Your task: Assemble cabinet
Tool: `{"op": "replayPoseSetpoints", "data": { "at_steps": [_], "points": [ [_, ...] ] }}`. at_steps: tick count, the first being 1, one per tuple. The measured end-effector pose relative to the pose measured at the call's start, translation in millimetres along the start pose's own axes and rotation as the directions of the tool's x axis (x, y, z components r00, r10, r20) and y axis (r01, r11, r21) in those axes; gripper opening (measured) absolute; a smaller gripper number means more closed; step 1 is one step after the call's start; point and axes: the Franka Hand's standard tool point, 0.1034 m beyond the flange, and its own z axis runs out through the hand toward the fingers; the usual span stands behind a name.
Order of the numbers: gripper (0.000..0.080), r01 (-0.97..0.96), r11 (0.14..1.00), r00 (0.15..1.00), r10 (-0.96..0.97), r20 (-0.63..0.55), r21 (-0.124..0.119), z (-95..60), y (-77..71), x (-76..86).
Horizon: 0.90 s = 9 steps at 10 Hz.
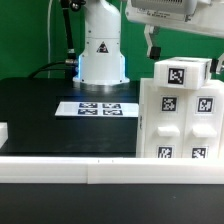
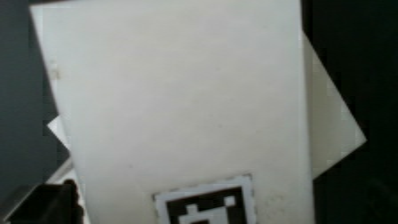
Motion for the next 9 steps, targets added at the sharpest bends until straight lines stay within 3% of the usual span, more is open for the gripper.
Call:
{"op": "replayPoseSetpoints", "data": {
  "at_steps": [2, 6, 9],
  "points": [
    [0.0557, -0.016, 1.000, 1.000, 0.016, 0.000, -0.001, -0.1, -0.1, -0.3],
    [0.0557, -0.083, 0.997, 0.997, 0.083, 0.000, 0.000, 0.4, -2.0, -1.9],
    [0.0557, -0.302, 0.953, 0.953, 0.302, -0.003, 0.010, 0.1, -3.7, -0.7]
  ]
}}
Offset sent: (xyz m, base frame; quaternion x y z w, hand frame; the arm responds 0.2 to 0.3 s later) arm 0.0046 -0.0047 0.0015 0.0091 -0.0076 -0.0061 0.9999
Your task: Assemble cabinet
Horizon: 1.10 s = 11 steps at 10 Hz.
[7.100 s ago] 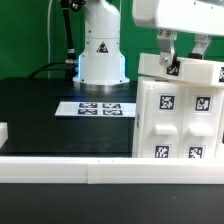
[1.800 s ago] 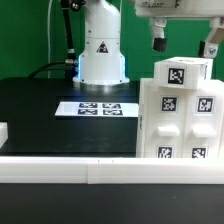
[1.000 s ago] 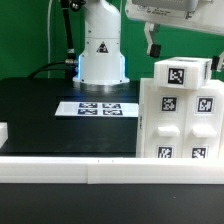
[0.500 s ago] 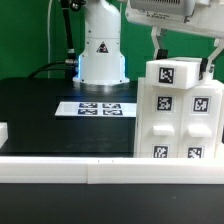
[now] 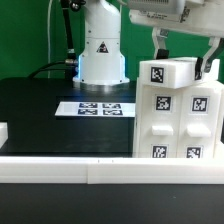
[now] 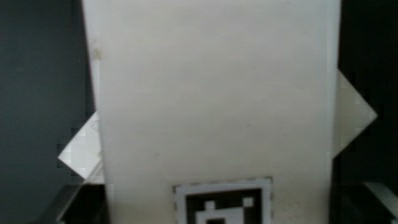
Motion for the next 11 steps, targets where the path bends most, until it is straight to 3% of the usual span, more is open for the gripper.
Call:
{"op": "replayPoseSetpoints", "data": {
  "at_steps": [5, 11],
  "points": [
    [0.0558, -0.326, 0.945, 0.945, 0.326, -0.001, 0.030, -0.1, -5.8, 2.4],
    [0.0560, -0.671, 0.739, 0.741, 0.671, 0.018, 0.062, -0.6, -11.1, 6.7]
  ]
}}
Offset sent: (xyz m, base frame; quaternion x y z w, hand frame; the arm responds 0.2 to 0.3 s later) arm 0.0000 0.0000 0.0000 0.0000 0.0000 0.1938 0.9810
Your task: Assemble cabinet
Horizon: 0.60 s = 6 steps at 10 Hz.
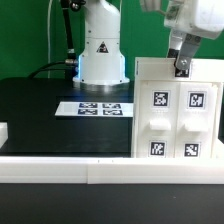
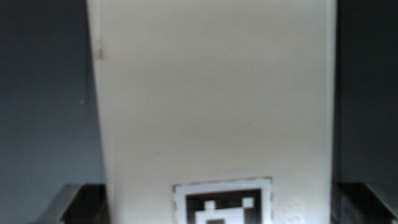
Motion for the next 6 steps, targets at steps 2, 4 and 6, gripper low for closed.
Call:
{"op": "replayPoseSetpoints", "data": {
  "at_steps": [2, 4, 6],
  "points": [
    [0.0560, -0.111, 0.994, 0.994, 0.111, 0.005, 0.008, 0.1, -2.1, -0.3],
    [0.0560, -0.201, 0.979, 0.980, 0.201, 0.014, 0.022, 0.9, -5.5, -1.4],
    [0.0560, -0.358, 0.933, 0.934, 0.358, -0.003, 0.048, 2.9, -7.6, -2.8]
  ]
}}
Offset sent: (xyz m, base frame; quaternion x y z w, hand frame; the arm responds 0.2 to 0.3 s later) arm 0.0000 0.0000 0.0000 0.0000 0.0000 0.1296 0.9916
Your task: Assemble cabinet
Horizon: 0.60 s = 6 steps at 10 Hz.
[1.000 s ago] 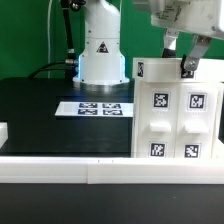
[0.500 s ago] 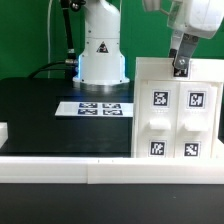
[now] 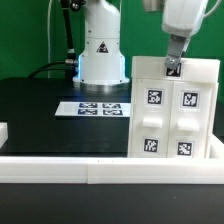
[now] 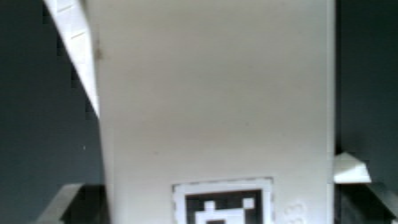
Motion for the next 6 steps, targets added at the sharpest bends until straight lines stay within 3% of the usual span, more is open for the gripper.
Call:
{"op": "replayPoseSetpoints", "data": {
  "at_steps": [2, 4, 5, 6],
  "points": [
    [0.0560, -0.159, 0.987, 0.987, 0.159, 0.010, 0.024, 0.6, -4.5, -1.7],
    [0.0560, -0.185, 0.982, 0.983, 0.185, 0.013, 0.027, 1.5, -5.3, -2.0],
    [0.0736, -0.184, 0.983, 0.983, 0.184, 0.014, 0.027, 2.0, -5.5, -2.1],
    [0.0736, -0.184, 0.983, 0.983, 0.184, 0.014, 0.027, 2.2, -5.7, -2.2]
  ]
}}
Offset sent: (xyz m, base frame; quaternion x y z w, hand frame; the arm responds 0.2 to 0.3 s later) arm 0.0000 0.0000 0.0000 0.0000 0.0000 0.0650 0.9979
